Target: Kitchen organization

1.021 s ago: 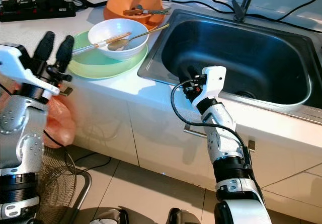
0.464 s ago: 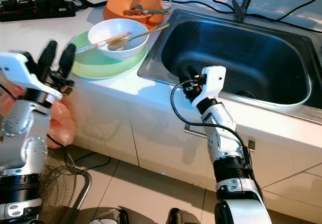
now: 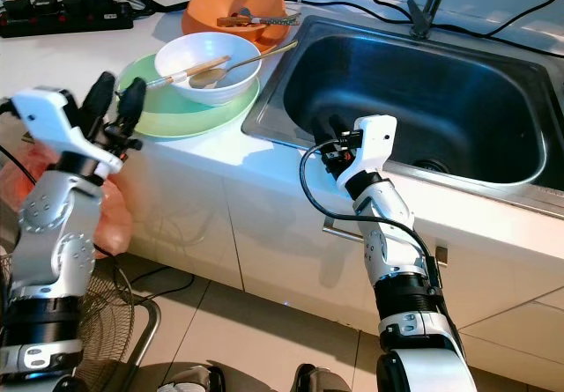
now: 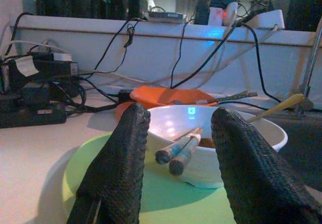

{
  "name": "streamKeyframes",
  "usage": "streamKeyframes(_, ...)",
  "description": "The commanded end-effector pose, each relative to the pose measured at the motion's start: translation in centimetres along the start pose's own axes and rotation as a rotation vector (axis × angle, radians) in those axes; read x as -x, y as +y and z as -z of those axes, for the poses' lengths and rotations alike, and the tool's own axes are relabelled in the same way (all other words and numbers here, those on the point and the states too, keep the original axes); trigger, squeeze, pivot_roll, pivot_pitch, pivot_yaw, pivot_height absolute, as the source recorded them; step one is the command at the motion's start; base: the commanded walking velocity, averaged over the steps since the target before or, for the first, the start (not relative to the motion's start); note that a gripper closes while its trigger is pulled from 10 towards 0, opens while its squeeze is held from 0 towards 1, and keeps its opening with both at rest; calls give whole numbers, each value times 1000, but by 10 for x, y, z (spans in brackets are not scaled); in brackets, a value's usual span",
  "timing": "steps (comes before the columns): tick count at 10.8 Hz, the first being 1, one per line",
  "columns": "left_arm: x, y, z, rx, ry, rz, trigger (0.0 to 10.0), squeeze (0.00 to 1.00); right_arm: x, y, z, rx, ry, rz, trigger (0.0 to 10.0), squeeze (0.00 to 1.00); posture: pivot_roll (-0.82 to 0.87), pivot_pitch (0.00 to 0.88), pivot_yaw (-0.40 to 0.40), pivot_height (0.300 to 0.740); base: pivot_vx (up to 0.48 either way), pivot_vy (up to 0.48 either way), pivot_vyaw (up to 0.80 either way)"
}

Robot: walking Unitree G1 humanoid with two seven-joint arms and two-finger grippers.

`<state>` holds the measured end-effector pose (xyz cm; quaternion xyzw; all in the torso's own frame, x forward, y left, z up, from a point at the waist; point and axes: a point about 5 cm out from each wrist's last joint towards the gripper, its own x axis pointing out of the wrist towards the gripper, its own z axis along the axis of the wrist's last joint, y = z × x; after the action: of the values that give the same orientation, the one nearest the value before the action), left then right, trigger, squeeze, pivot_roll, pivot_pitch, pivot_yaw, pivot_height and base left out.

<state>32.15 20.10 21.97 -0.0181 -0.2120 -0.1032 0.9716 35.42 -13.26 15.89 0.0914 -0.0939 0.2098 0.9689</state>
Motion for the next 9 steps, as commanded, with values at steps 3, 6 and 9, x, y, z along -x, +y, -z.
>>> streamKeyframes(3, -5, -4, 2, -3, 1, 12, 10000, 0, 15, -7, 28, -48, 117, 53, 10000, 0, 52, 139, -26, 740, 0, 0, 0)
streamKeyframes(6, -6, -4, 4, -5, 9, 1, 3569, 0, 15, -8, 28, -49, 119, 55, 10000, 0, 54, 139, -27, 740, 0, 0, 0)
streamKeyframes(9, -6, -5, 4, -6, 10, 3, 0, 0, 15, -8, 28, -49, 121, 58, 10000, 0, 54, 139, -27, 740, 0, 0, 0)
